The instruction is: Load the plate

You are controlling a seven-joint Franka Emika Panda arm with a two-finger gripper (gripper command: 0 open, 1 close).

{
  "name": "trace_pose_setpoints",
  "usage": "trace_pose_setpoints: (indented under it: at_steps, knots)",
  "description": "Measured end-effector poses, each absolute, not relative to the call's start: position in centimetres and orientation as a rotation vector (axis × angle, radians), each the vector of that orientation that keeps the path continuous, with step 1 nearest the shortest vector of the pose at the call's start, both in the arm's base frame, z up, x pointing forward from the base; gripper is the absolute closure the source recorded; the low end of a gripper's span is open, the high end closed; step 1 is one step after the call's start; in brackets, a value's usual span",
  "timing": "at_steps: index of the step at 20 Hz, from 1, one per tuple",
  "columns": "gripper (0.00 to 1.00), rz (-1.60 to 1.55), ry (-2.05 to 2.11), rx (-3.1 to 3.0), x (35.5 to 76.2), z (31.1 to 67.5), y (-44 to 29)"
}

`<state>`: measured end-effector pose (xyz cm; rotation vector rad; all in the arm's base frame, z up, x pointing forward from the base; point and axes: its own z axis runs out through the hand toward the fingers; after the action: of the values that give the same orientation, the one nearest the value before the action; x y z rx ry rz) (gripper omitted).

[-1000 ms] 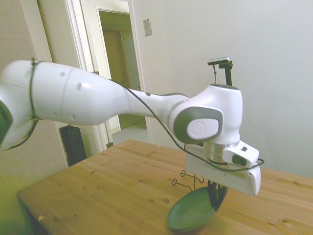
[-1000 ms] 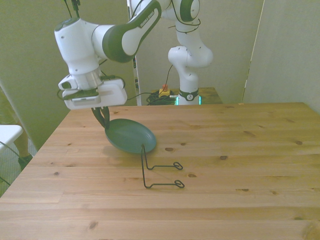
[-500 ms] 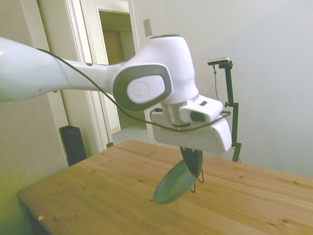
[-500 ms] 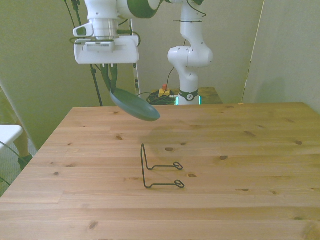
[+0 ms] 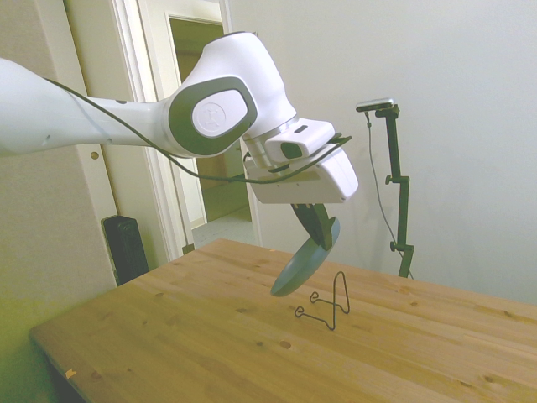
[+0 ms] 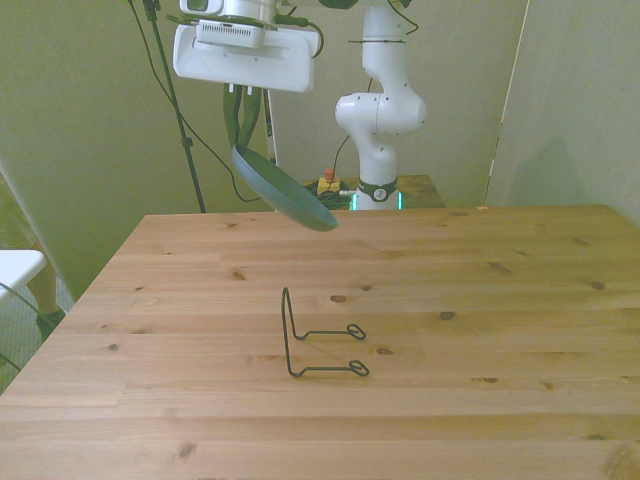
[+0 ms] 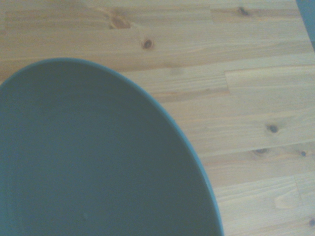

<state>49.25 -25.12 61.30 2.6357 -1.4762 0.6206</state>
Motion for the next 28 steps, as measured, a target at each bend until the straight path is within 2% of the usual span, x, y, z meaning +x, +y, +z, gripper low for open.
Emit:
trace_pose_setpoints:
  at_steps: [7, 20, 28]
  knots:
    - [1.0, 0.713, -1.543, 2.466, 52.9, 61.3, -21.8]
    - [1.0, 0.775, -1.496, 2.269, 58.1, 57.5, -18.4]
    - [1.0, 0.784, -1.454, 2.182, 59.8, 54.8, -16.8]
